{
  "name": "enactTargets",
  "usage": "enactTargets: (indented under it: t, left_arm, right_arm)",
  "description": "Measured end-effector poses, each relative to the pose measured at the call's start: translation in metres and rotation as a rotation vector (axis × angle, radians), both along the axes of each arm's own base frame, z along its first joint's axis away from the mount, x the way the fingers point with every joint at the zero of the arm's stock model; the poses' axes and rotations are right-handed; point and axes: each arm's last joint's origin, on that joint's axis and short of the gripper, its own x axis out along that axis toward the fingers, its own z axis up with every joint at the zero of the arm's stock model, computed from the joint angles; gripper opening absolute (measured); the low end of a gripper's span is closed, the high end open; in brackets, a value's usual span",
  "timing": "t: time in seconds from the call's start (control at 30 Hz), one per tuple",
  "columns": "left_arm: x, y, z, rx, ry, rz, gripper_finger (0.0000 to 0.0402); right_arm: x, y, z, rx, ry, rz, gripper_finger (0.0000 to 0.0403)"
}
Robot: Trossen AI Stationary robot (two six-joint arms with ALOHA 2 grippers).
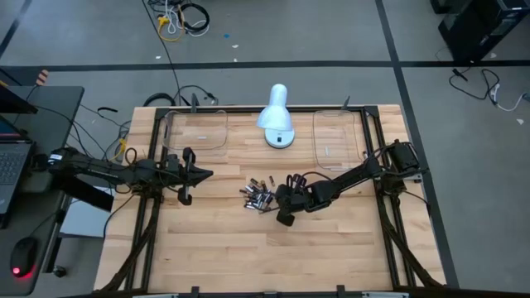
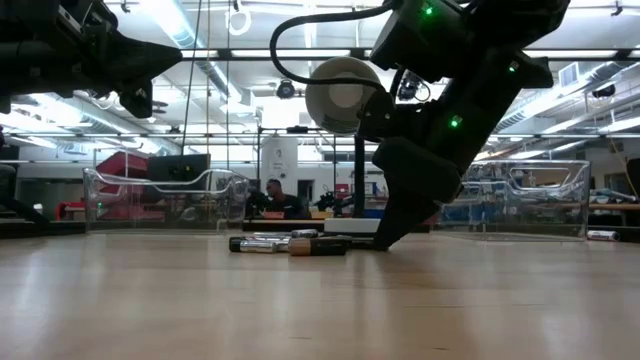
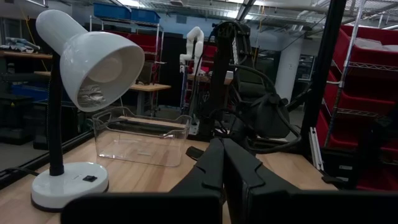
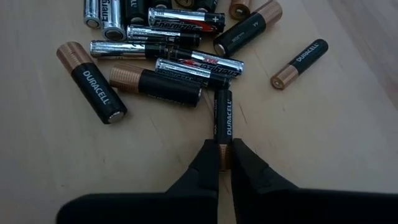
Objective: Sort batteries
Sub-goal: Put the black battery in the transparent bin
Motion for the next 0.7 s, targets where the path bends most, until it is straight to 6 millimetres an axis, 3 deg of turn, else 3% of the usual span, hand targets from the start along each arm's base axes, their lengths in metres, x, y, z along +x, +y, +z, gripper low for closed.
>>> enactTargets:
  t: [0.37,0.7]
  left_arm:
    - [0.000,0.000,0.000,-0.002,0.000,0.000,0.0002]
    - [0.000,0.000,0.000,-0.021,-0.001,-0.004,0.0002]
  right_arm:
    - [0.000,-0.001,0.003,-0.003,-0.001,0.016,0.0010]
    - [-0.015,-0.005,0.038,-0.022,-0.003,0.023,0.0008]
